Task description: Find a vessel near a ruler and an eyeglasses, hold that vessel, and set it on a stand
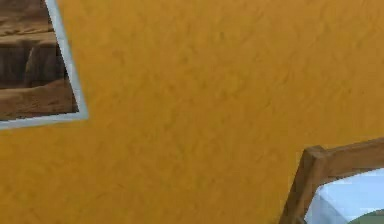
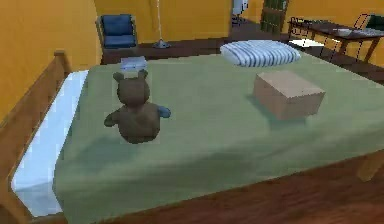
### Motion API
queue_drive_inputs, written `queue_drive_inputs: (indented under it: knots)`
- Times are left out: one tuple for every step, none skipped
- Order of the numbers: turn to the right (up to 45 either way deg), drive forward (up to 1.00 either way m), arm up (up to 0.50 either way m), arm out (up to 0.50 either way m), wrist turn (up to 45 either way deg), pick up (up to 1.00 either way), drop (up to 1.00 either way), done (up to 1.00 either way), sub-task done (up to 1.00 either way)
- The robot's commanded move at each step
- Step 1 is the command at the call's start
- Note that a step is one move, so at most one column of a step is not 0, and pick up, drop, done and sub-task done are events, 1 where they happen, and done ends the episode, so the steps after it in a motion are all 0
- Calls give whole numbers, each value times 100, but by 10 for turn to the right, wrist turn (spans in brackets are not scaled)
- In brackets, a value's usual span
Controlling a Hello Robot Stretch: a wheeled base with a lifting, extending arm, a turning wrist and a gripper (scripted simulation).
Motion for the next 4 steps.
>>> queue_drive_inputs:
  knots:
    - [-450,0,0,0,0,0,0,0,0]
    - [-450,0,0,0,0,0,0,0,0]
    - [-330,0,0,0,0,0,0,0,0]
    - [0,5,0,0,0,0,0,0,0]
